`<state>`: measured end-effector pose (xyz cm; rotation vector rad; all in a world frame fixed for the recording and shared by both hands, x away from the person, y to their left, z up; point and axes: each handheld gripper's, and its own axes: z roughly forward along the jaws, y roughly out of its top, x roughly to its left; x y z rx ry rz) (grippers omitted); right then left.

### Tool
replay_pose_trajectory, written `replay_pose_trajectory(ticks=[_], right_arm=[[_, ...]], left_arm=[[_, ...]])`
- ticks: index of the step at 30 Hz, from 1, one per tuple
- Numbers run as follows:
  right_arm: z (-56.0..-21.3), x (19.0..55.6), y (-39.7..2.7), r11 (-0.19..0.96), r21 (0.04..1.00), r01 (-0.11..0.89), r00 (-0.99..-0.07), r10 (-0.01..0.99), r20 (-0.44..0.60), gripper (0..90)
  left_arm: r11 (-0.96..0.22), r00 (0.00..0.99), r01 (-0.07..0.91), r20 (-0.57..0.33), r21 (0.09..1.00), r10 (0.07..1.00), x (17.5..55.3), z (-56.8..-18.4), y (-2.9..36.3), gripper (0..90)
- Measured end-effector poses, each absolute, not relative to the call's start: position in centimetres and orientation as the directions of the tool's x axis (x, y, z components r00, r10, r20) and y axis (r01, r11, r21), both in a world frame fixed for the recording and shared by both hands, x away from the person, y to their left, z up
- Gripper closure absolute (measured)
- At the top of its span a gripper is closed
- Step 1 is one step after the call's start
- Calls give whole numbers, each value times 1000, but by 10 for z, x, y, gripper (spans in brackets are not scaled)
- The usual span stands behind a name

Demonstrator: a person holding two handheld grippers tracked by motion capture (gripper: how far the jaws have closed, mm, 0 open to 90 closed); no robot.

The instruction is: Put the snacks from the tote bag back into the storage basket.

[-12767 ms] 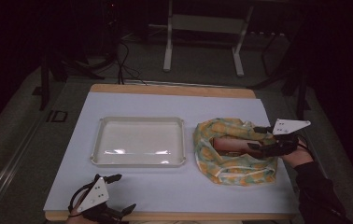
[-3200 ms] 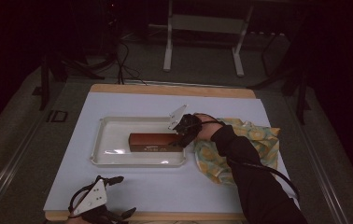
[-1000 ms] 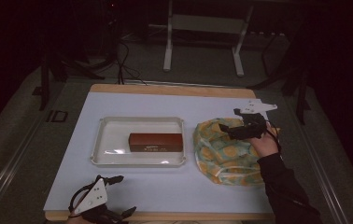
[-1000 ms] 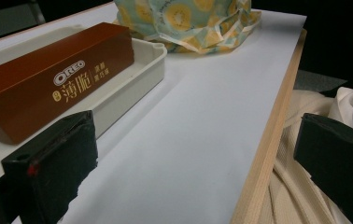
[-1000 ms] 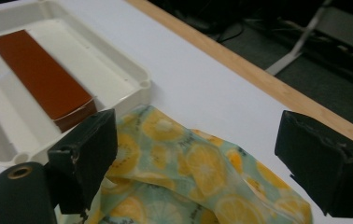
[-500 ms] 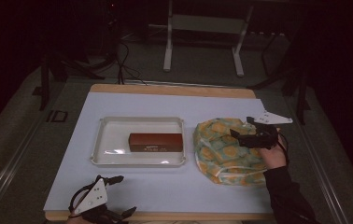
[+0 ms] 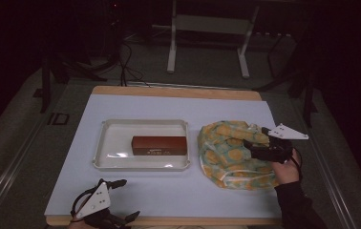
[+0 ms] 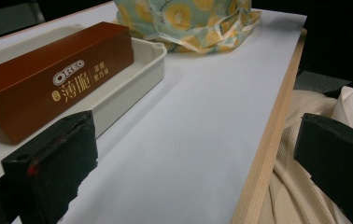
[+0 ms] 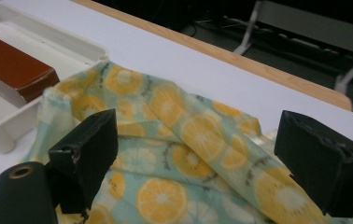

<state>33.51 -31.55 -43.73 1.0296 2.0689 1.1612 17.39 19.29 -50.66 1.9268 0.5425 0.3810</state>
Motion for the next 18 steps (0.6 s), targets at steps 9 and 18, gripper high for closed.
replay_pose_trajectory(ticks=[9, 18], right_arm=[[-451, 319, -329, 267, 891, 366, -519, 854, -43, 135], [-461, 301, -340, 237, 901, 362, -500, 865, -27, 135]], left_arm=[[-349, 847, 197, 20, 916, 531, 174, -507, 193, 0], [-351, 847, 195, 23, 916, 531, 174, -507, 193, 0]])
